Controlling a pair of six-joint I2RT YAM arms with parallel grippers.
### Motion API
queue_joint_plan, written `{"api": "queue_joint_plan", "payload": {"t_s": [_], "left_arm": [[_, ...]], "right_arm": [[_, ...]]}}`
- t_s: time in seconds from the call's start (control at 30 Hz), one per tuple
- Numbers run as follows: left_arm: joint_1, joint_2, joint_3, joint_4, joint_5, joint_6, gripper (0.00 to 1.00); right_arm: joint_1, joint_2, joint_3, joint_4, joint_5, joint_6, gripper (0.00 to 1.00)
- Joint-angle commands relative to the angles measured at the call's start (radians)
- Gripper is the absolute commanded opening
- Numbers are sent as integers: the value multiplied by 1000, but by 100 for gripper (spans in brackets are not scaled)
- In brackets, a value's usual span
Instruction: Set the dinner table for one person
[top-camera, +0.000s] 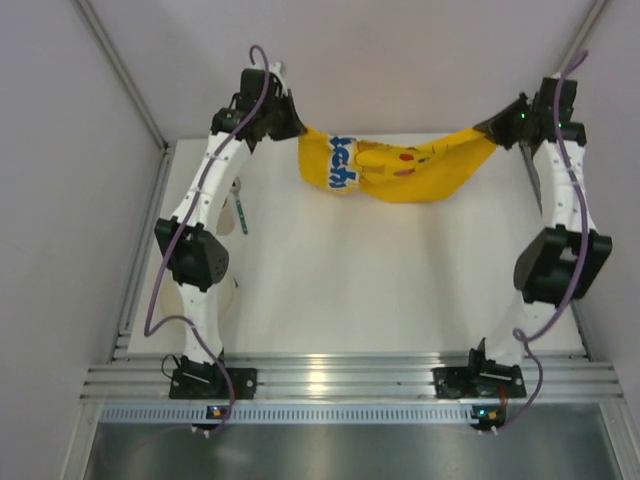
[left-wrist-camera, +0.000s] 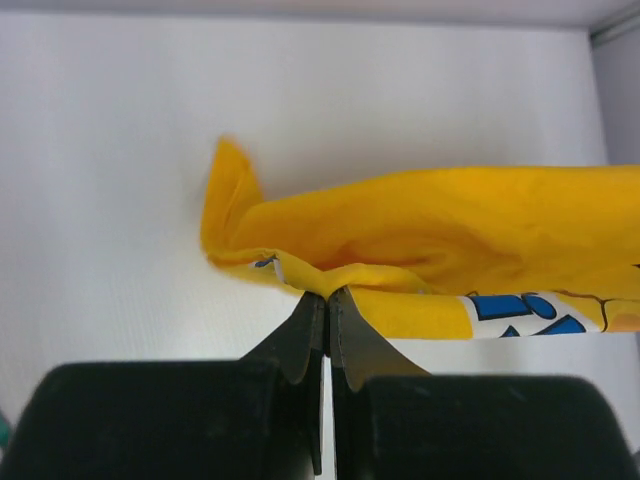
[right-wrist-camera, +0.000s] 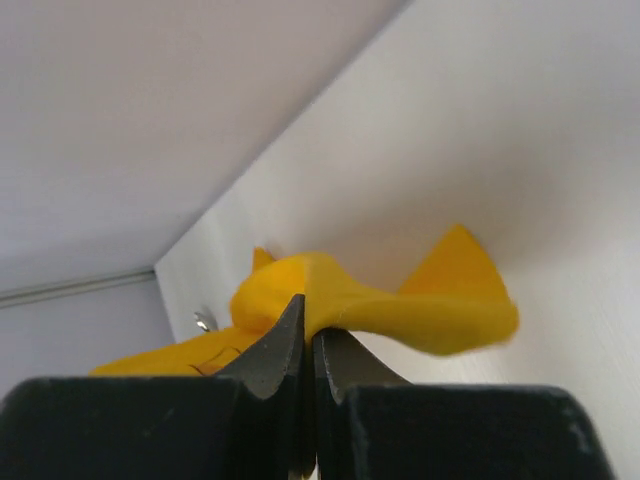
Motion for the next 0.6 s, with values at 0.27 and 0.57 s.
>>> {"api": "queue_joint_plan", "payload": {"t_s": [0.27,0.57], "left_arm": [[107,-81,111,66,38,-86,0],[90,-568,-583,129,24,-59,0]], "right_arm": [[-47,117,412,7,-226,-61,0],[-48,-339,-379,-97,-149,-171,0]]}}
